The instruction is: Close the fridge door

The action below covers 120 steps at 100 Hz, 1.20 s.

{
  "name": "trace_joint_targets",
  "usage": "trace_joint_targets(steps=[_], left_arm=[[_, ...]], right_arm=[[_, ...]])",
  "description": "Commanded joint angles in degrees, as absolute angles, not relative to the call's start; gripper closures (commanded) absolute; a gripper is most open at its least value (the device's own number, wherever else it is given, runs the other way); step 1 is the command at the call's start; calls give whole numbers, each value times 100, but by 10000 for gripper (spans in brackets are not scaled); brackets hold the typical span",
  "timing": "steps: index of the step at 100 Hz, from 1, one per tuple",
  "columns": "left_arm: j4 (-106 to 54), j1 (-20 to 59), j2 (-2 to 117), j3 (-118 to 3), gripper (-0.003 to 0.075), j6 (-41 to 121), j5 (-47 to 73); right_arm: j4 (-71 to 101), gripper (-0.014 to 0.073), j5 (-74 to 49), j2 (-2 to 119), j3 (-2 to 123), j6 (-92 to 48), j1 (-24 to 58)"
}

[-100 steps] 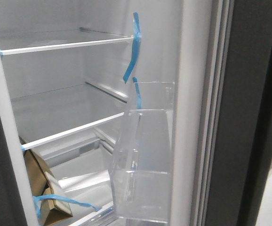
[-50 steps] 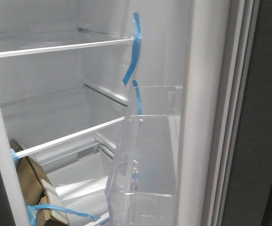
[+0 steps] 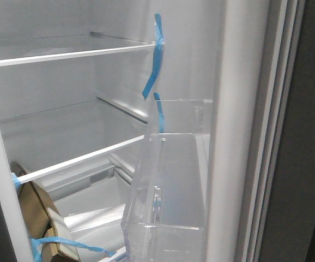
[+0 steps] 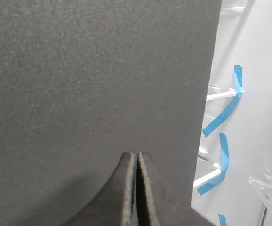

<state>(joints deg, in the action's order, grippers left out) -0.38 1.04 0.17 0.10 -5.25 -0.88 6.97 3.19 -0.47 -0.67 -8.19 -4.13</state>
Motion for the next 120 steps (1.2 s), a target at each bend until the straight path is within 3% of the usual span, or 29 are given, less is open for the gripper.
trace_joint_targets(steps=[1, 100, 120], left_arm=[[-48, 130, 126, 170, 741, -545, -528], [-48, 130, 126, 170, 741, -545, -528], [-48, 130, 126, 170, 741, -545, -528]], right_arm=[[625, 670, 784, -103, -136, -820, -438], [625, 670, 792, -103, -126, -820, -438], [663, 670, 595, 243, 527, -820, -438]])
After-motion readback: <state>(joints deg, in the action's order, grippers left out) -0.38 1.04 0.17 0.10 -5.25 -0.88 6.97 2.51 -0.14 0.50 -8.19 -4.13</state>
